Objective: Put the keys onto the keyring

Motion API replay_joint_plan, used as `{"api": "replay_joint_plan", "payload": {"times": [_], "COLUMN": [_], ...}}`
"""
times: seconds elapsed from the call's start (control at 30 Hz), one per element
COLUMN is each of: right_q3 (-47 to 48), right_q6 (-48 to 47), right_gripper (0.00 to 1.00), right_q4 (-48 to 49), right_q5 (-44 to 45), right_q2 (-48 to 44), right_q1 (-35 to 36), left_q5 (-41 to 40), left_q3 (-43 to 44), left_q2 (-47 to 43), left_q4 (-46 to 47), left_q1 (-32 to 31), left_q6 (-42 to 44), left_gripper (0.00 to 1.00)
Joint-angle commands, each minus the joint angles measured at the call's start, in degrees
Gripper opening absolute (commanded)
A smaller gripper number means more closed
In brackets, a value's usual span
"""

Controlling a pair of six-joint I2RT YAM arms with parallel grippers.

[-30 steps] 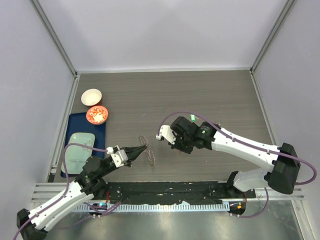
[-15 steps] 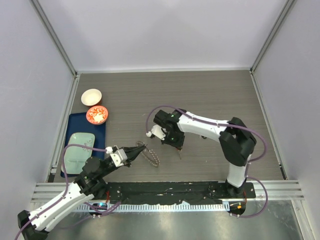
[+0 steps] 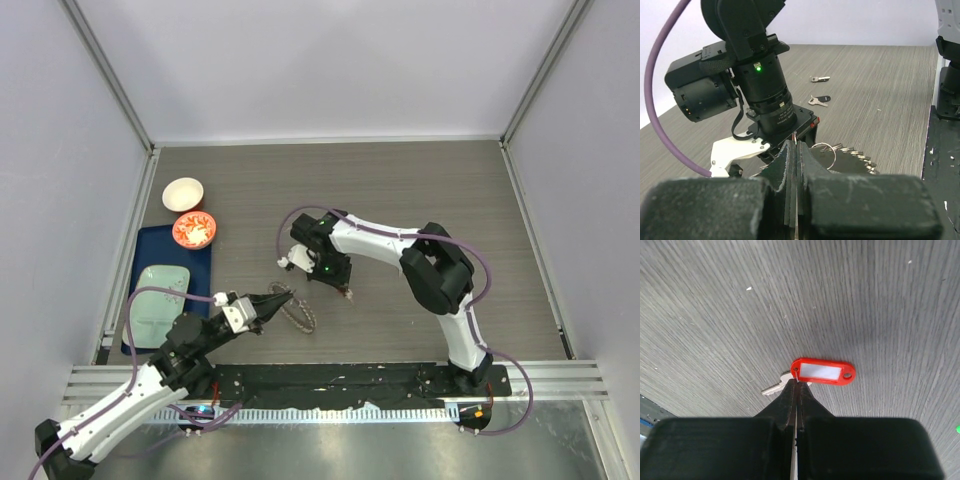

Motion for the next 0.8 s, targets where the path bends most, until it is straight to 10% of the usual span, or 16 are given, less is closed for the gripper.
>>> {"api": "replay_joint_plan", "payload": {"times": [0.0,0.77], "right_q3": [2.7,-2.2], "right_q6": [-0.7,2.9], "right_gripper": [0.01,0.41], "right_q4": [-0.9,9.2], "right_q5": [0.1,-1.2], "right_q2": [1.2,-11.1], "right_q1": [0.0,1.6], "left_q5": [1.0,1.7], "left_q3": [0.5,0.7], "left_q2": [1.3,4.3], "left_q4": [4.3,5.6], "left_q1": [0.0,0.0], "left_q6": [-0.4,-0.3], "left_gripper": [0.0,0.0]}}
